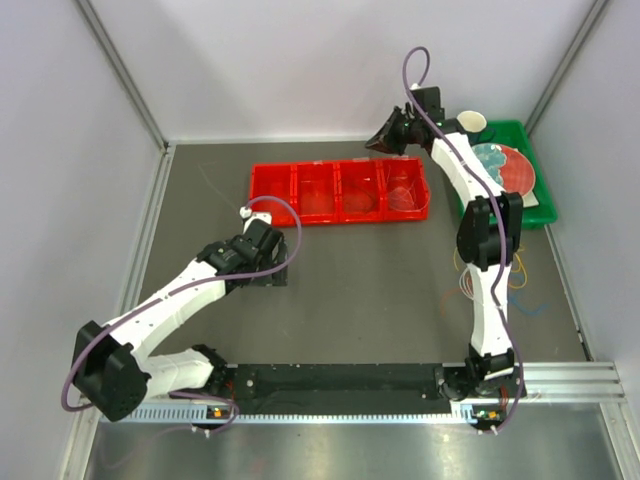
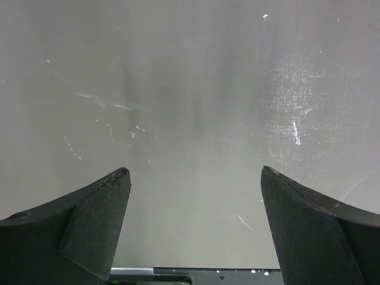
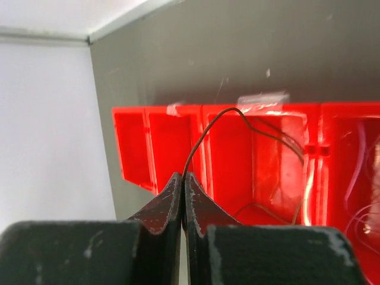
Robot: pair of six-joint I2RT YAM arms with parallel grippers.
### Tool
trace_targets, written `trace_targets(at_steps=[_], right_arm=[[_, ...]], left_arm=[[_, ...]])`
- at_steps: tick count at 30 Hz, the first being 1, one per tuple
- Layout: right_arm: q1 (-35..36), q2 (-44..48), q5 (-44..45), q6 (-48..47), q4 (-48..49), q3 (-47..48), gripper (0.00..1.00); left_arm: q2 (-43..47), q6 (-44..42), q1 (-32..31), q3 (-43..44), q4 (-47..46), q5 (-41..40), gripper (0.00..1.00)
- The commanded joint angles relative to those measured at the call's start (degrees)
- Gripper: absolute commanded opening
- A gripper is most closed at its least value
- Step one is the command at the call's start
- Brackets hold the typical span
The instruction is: Untangle the cables
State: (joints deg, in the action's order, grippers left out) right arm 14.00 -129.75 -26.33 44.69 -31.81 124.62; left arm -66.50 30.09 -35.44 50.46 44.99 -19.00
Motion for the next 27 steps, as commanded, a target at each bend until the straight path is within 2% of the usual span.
trace_targets(at_steps=[1, 5, 14, 22, 27], right_arm=[[-2.2, -0.6, 3.1, 1.0, -0.5, 3.8, 0.00], [-2.7, -0.3, 6.5, -2.2, -5.4, 4.8, 0.00], [-2.3, 1.6, 10.0, -4.3, -5.6, 1.6, 0.00], [2.3, 1.2, 11.7, -5.1, -6.1, 1.2, 0.00], [4.5, 2.2, 12.0, -5.1, -5.2, -3.9, 0.00]], left_arm=[[-0.4, 0.4, -0.4, 0.8, 0.0, -1.1, 0.95], [-0.4, 0.5, -0.6, 0.8, 0.1, -1.5, 0.95], [-0.9, 0.6, -0.7, 0.9, 0.1, -1.2, 0.94], [-1.4, 0.6, -0.7, 1.0, 0.1, -0.9, 0.94], [-0.8, 0.6, -0.8, 0.9, 0.3, -1.6, 0.94]])
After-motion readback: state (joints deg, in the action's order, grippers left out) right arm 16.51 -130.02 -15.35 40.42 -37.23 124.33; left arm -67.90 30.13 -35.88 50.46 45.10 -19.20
